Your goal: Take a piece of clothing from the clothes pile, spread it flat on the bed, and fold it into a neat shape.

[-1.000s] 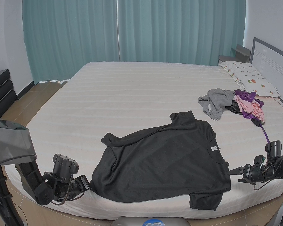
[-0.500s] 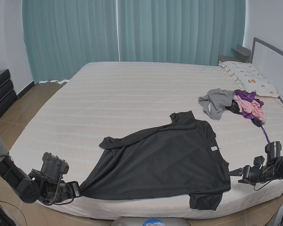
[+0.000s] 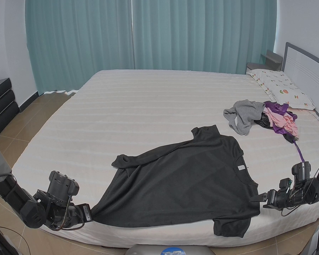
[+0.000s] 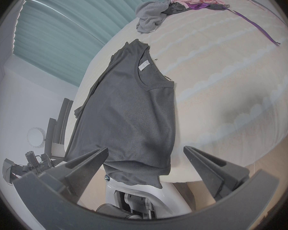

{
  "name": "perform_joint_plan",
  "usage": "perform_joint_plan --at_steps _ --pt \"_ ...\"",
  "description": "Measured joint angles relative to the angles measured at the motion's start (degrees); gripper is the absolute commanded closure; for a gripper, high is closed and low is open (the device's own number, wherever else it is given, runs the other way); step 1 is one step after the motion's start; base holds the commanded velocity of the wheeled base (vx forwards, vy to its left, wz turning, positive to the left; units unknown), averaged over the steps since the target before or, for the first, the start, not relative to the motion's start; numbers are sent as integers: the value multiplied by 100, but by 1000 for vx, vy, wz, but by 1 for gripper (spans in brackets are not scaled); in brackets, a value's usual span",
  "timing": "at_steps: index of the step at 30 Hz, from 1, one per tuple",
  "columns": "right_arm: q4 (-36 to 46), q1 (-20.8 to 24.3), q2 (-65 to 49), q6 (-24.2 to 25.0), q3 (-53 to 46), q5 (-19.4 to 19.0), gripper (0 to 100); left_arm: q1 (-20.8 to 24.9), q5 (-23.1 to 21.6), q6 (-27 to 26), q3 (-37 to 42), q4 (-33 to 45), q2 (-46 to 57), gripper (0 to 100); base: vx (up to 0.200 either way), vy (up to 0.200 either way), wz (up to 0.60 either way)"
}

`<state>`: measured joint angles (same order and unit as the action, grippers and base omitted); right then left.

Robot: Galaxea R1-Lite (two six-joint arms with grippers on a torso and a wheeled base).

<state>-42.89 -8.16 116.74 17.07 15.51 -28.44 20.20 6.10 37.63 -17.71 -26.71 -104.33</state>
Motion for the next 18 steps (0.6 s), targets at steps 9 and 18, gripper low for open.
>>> perform_joint_plan --at_steps 9,18 --pt "-1007 196 578 430 78 436 0 -15 -41 13 -41 -2 -28 100 0 0 0" --pt "-1248 232 834 694 144 595 100 -41 -51 16 -56 -11 -30 100 0 0 0"
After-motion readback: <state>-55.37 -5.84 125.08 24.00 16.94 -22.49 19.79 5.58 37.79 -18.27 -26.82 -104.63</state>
